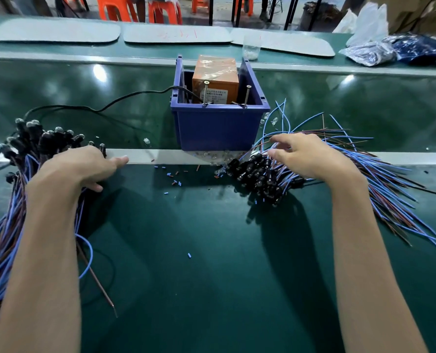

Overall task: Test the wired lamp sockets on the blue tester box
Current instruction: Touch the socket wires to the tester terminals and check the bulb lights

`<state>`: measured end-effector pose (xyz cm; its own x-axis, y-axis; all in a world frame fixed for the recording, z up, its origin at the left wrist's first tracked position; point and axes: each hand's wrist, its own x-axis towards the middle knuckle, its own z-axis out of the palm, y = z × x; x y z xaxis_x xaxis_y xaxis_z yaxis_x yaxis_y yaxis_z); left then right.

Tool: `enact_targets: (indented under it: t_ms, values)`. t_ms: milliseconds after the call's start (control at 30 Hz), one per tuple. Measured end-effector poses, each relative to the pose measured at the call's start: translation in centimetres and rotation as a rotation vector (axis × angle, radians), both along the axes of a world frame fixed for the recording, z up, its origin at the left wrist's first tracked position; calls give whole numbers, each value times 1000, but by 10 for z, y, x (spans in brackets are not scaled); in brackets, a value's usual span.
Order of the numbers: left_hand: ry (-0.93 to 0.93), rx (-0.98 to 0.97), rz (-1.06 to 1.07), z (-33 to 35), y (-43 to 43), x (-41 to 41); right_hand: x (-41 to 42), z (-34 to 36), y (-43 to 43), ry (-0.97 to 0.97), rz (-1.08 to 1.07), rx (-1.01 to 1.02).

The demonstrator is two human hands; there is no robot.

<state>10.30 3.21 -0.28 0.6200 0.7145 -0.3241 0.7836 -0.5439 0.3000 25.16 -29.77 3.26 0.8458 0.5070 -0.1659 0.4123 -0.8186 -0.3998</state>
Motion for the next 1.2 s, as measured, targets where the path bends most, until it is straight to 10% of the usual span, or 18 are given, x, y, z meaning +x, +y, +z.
enact_targets:
  t_ms: [233, 667, 933, 1100, 1200]
  values:
    - [-113, 88, -110, 43, -43, 0, -9, 11, 16, -121, 22, 292]
    - [-595, -542, -436, 102, -134, -14, -63, -3, 73, 598, 465, 768]
    - [-998, -823, -390, 90, -146, 5, -61, -6, 78, 593, 221, 1146]
    - [-546, -906, -344, 73, -151, 16, -50, 7, 68, 426, -47, 1351]
    - [-609, -1018, -110, 65, -152, 26, -45, 18, 58, 384, -86, 1408]
